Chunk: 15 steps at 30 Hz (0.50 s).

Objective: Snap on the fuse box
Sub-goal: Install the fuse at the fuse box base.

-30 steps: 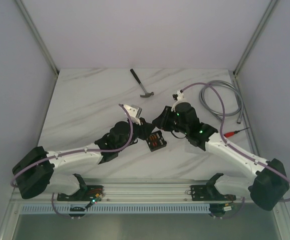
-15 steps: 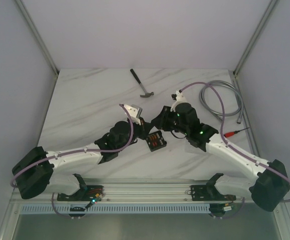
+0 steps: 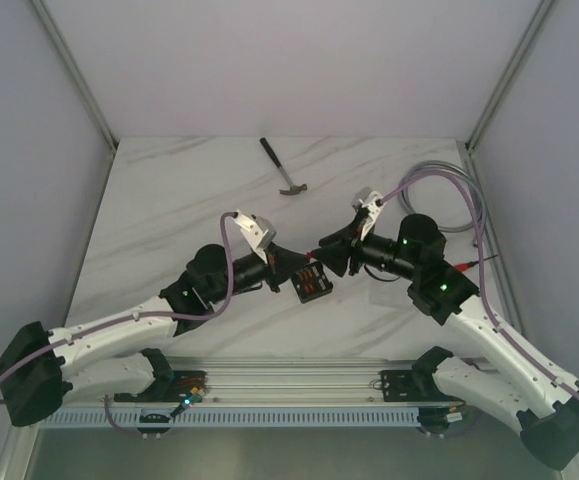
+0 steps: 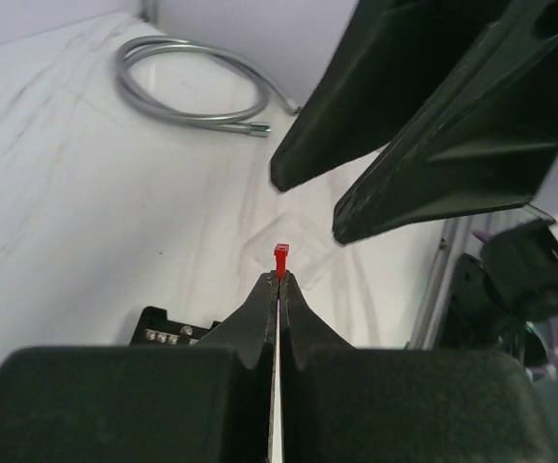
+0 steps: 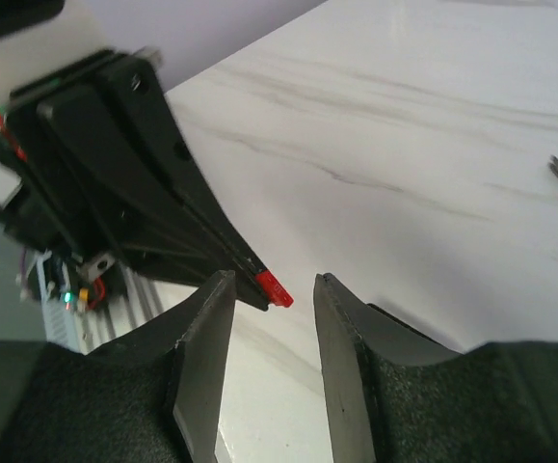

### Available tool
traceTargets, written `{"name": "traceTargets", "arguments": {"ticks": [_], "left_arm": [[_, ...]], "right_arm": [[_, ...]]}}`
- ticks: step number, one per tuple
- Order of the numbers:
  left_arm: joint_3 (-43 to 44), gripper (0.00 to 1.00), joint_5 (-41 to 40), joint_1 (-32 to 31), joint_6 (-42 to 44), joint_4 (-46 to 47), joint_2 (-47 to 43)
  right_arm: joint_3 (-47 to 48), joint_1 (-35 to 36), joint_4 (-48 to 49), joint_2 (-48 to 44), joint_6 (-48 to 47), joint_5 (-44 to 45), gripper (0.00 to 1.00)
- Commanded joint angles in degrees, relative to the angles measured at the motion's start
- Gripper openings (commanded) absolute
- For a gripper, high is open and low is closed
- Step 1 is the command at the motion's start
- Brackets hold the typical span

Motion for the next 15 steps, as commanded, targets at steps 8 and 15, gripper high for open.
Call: {"name": "traceTargets", "arguments": {"ticks": [8,15], "left_arm": [[0.36,0.00,14.84,0.28,6.23,-3.49,-5.50],[0.35,0.00,18.44,0.45,5.99,-3.01,-5.54]], "right_arm": [[2.12,-0.34,-4.61,-1.08,-13.97,-19.18,0.41],[2.12,-0.78,-5.68,-1.21,-15.76,-21.52,0.33]]}}
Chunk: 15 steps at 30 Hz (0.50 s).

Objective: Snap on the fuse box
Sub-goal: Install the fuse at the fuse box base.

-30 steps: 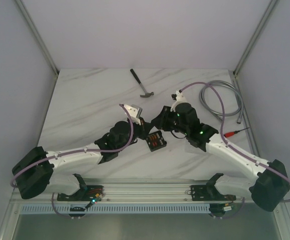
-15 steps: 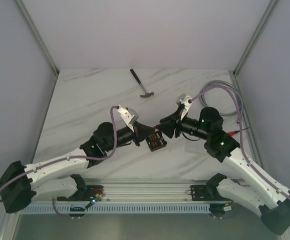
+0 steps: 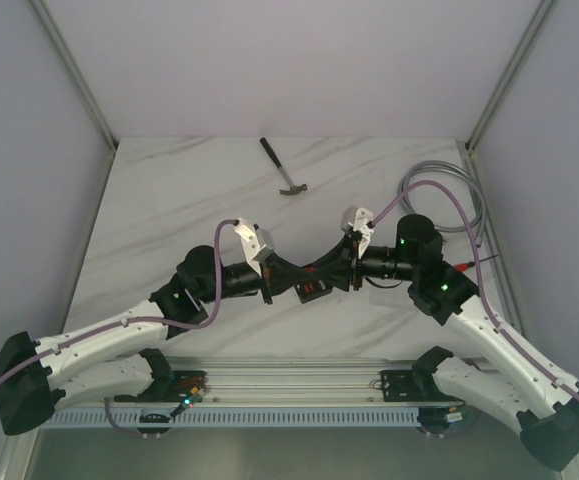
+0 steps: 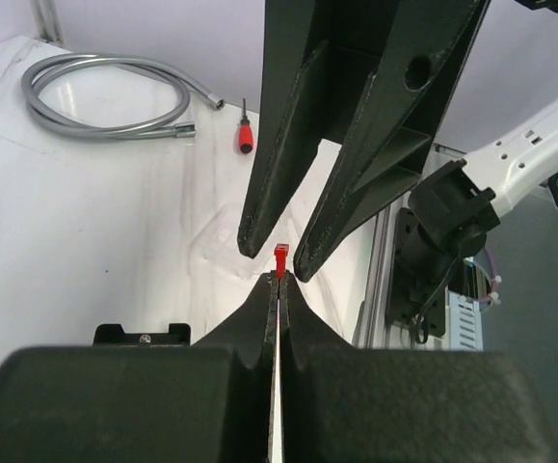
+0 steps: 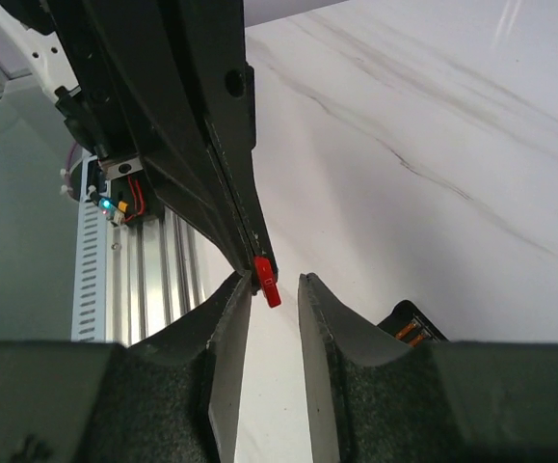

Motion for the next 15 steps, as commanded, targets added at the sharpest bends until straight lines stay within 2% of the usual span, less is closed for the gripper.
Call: {"name": "traceTargets", "arguments": {"ticks": [1,8,12,15], "left_arm": [[0.35,0.00,4.83,0.32,1.31,0.40,-0.63],[0.54,0.00,7.76,0.36,1.32,0.88,-0.13],[0.53,0.00,8.00,0.42,1.14,1.08,0.12],[0.37,0.02,6.05,0.44,1.05,0.87,-0.06]], "right_arm": [[1.99,-0.57,-0.41,-1.20,-2.63,-4.47,0.31],[1.99,-0.91,-0.36,-1.05,-2.87,-7.30,0.18],[1.99,-0.95,-0.49,-0.40,-3.02,-8.50,0.00],[1.83,-0.98,-0.71,0.03,-3.32,-8.46,0.00]]}}
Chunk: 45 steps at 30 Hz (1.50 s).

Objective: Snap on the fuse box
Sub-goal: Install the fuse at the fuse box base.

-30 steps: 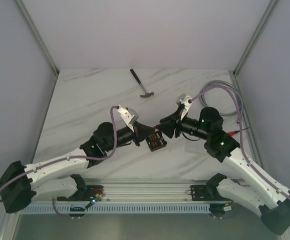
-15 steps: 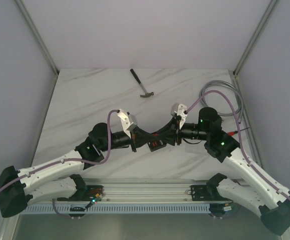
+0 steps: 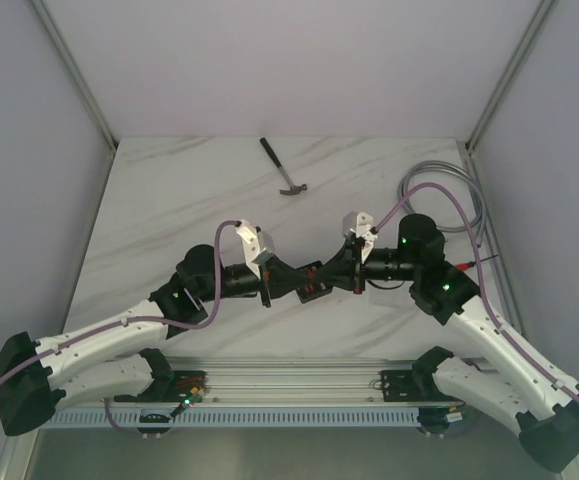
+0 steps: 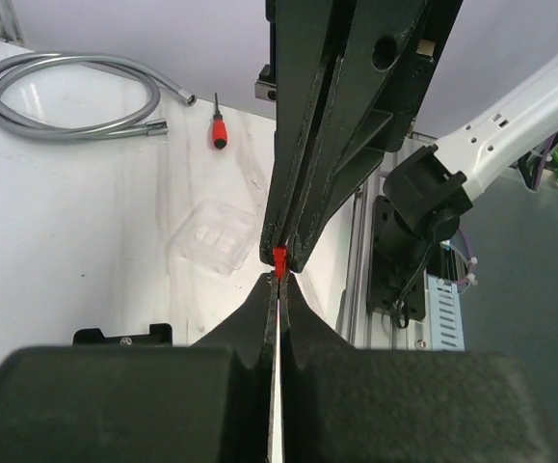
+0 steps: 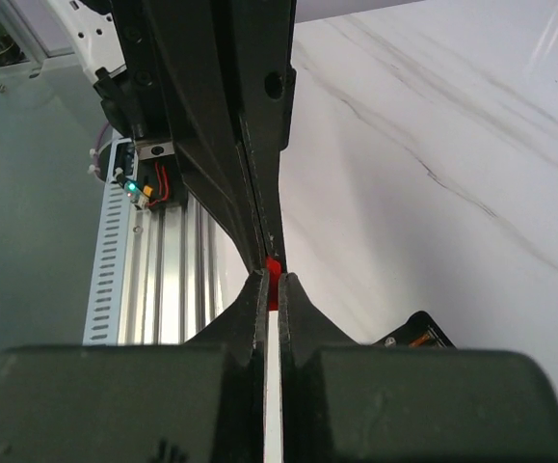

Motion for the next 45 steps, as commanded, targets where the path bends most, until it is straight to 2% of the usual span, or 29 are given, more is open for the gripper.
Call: {"name": "traceTargets", "arguments": {"ticks": [1,5,8,10,12,16,18,23,31,45], "left_arm": [[0.44,0.08,-1.39,0.01,0.94,0.13,-0.10],[1.45,0.33,-13.97,1.60,0.07,-5.08,0.36],[0.93,0.54,-21.62,3.49,-4.65,-7.39,-0.01],[0.28,0.62,-28.31,4.47,-6.91,-9.00,-0.21],[0.18,0.74,-37.11,5.20,-9.66,-11.72,0.06],[1.20,0.87,-48.73,7.48,-15.50,-19.10,2.58],[1.18,0.93,-51.59,8.80,-17.97,-21.90,3.96],[-0.33,1.00,-53.56,11.44,-22.24,-23.76,5.95],[-0.95,1.00,-51.63,13.89,-24.10,-23.77,9.75],[-0.84,1.00,-46.64,14.42,-24.95,-20.93,15.53]], "right_arm": [[1.84,-0.02,0.14,0.57,-0.30,-0.77,0.00],[2.46,0.00,-1.33,1.53,0.69,6.54,0.00],[2.75,0.10,-2.23,2.80,3.02,14.93,0.00],[2.75,0.18,-2.79,4.03,4.64,19.39,0.00],[3.12,0.74,-3.68,5.30,5.98,25.11,0.00],[3.74,2.91,-5.94,8.70,8.74,37.43,0.00],[4.09,4.32,-7.40,10.82,10.14,42.75,0.00],[4.07,7.99,-8.29,15.63,13.10,51.79,0.00],[3.35,13.14,-8.33,24.10,16.06,59.80,0.00],[0.59,15.24,-2.46,31.89,18.42,60.19,0.00]]}}
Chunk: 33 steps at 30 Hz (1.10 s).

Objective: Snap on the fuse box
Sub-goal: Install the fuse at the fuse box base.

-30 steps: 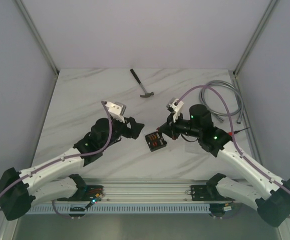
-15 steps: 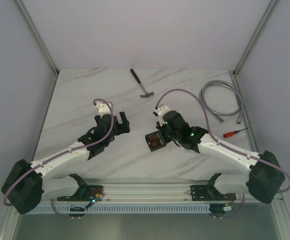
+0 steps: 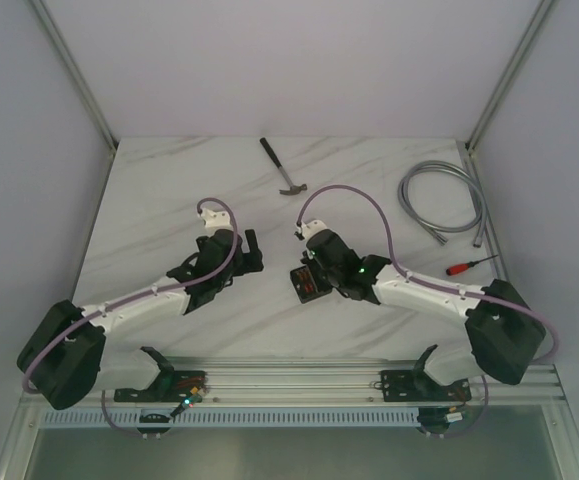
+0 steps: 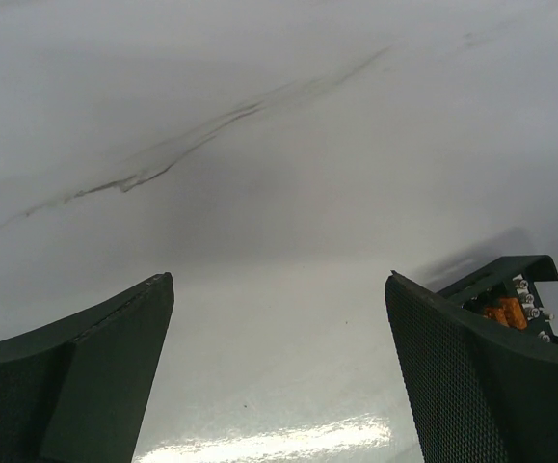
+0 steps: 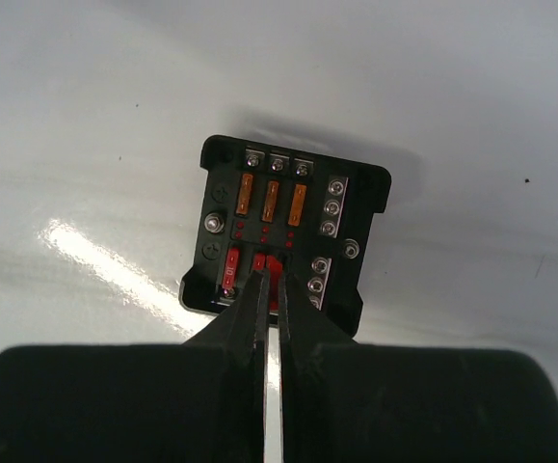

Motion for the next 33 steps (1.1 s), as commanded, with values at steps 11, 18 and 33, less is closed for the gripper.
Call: {"name": "traceTargets", "arguments": {"ticks": [11,18,33], "left_arm": [[-0.49,1.00,3.04,0.76,-0.77,2.70,2.01],[-0.31,1.00,3.73,0.87,-0.86,2.87,2.50],[-0.49,1.00,3.97,0.95,-0.77,2.97,2.26]], "right_arm": [[-2.58,0.69,2.36,3.14,3.34,2.81,0.00],[-2.60,0.83,1.93,3.79,3.13,3.88,0.00],[-2.53,2.10,0.99,6.21,2.98,4.79,0.00]]}}
